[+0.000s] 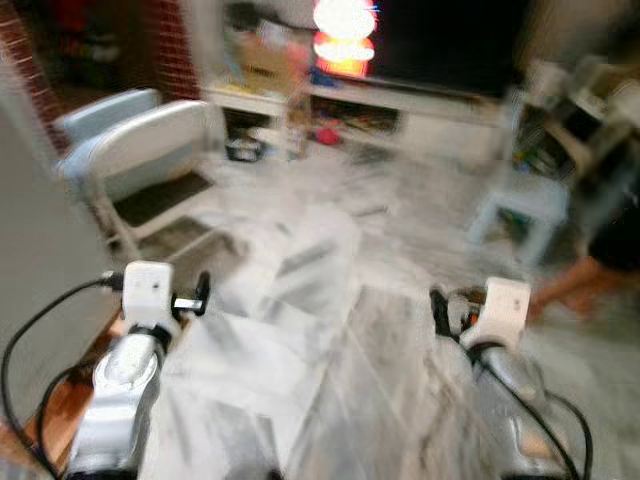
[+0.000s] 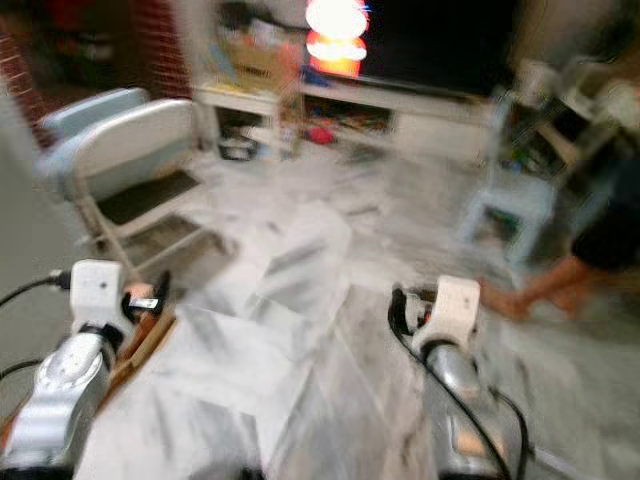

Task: Restocking fridge

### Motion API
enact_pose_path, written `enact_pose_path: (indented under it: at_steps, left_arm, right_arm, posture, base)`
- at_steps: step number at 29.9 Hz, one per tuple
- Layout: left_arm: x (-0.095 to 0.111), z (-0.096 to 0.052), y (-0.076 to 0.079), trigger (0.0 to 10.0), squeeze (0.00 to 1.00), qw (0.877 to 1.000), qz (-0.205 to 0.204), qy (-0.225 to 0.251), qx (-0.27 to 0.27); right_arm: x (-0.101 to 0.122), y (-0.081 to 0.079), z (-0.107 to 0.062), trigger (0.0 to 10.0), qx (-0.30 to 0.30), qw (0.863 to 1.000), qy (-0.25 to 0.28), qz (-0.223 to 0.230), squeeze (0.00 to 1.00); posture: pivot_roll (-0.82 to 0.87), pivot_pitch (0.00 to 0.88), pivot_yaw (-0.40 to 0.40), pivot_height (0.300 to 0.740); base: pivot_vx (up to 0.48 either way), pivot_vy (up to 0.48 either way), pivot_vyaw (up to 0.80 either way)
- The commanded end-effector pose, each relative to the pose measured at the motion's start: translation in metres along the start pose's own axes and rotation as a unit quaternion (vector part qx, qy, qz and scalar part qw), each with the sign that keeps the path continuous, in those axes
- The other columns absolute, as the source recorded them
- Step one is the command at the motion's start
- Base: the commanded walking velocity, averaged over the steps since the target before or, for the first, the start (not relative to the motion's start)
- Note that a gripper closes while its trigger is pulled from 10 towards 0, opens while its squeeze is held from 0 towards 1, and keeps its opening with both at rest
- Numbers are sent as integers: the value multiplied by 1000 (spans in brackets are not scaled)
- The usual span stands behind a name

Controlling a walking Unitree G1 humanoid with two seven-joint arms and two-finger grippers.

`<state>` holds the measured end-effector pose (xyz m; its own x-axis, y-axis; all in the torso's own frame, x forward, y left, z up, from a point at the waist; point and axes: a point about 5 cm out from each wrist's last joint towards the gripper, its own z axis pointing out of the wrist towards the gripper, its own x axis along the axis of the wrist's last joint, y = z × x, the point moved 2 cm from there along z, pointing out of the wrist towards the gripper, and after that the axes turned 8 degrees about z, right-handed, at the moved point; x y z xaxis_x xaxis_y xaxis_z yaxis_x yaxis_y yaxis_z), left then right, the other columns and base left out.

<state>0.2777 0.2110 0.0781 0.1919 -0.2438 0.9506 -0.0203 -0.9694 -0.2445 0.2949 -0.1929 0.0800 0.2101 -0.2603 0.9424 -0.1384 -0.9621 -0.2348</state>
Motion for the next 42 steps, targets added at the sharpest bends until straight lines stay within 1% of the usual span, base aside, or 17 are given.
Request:
enact_pose_path:
  at_steps: [1,7,9,13,14,15,17,20,22,27,29,30,32,33,34,39,42]
  left_arm:
    - [2,3,0,10000,0,1000,6,-1,-2]
    - [3,0,11,10000,0,999,10,12,-31]
    - [2,-2,14,10000,0,998,21,14,-54]
    - [-2,-6,18,10000,0,995,23,5,-100]
    - [-2,-6,18,10000,0,995,23,5,-100]
    - [-4,-11,20,10000,0,991,30,0,-132]
    - [-7,-14,20,10000,0,989,35,-4,-144]
    - [-11,-18,19,10000,0,988,33,-8,-148]
    - [-13,-23,21,10000,0,990,16,-21,-141]
    - [-14,-31,27,10000,0,992,8,-13,-126]
    - [-20,-39,32,10000,0,995,8,-13,-97]
    - [-20,-39,32,10000,0,995,8,-13,-97]
    - [-19,-42,32,10000,0,998,-3,-12,-69]
    - [-19,-42,32,10000,0,998,-3,-12,-69]
    - [-17,-42,32,10000,0,998,11,-10,-63]
    - [-15,-38,30,10000,0,998,-1,-13,-55]
    - [-5,-36,30,10000,0,995,34,13,-90]
  right_arm:
    - [-10,1,-3,10000,-3,1000,-16,12,0]
    - [-11,-1,-3,10000,-2,1000,-18,11,0]
    - [-10,-3,-2,10000,0,1000,-16,10,0]
    - [-8,-4,-1,10000,3,1000,-13,10,0]
    - [-8,-4,-1,10000,3,1000,-13,10,0]
    - [-8,-4,0,10000,4,1000,-12,9,0]
    - [-9,-3,0,10000,4,1000,-13,8,0]
    - [-12,-3,-1,10000,4,1000,-19,6,0]
    - [-15,-1,-2,10000,0,1000,-24,7,0]
    - [-20,2,-6,10000,-5,999,-32,7,0]
    - [-23,4,-9,10000,-4,999,-39,-2,0]
    - [-23,4,-9,10000,-4,999,-39,-2,0]
    - [-23,6,-8,10000,-6,999,-40,-2,0]
    - [-23,6,-8,10000,-6,999,-40,-2,0]
    - [-22,6,-6,10000,-8,999,-40,-3,0]
    - [-23,2,-1,10000,-2,999,-43,-6,0]
    - [-21,-2,2,10000,4,999,-40,-7,0]
  posture:
    - [21,0,-2,740]
    - [27,0,-8,740]
    - [30,0,-10,740]
    - [37,0,-16,740]
    - [37,0,-16,740]
    - [51,0,-26,740]
    - [60,0,-31,740]
    - [69,0,-37,740]
    - [77,0,-50,740]
    - [77,0,-60,740]
    - [81,0,-71,740]
    - [81,0,-71,740]
    - [91,0,-82,740]
    - [91,0,-82,740]
    - [95,0,-85,740]
    - [111,0,-93,740]
    - [114,0,-93,740]
  base:
    - [0,428,0]
    - [0,465,0]
    - [0,480,0]
    - [0,480,0]
    - [0,480,0]
    - [0,480,0]
    - [0,480,0]
    - [0,480,0]
    - [0,480,0]
    - [0,477,0]
    - [0,465,0]
    - [0,454,0]
    - [0,204,0]
    - [0,0,0]
    - [0,0,0]
    - [0,451,0]
    - [0,0,0]
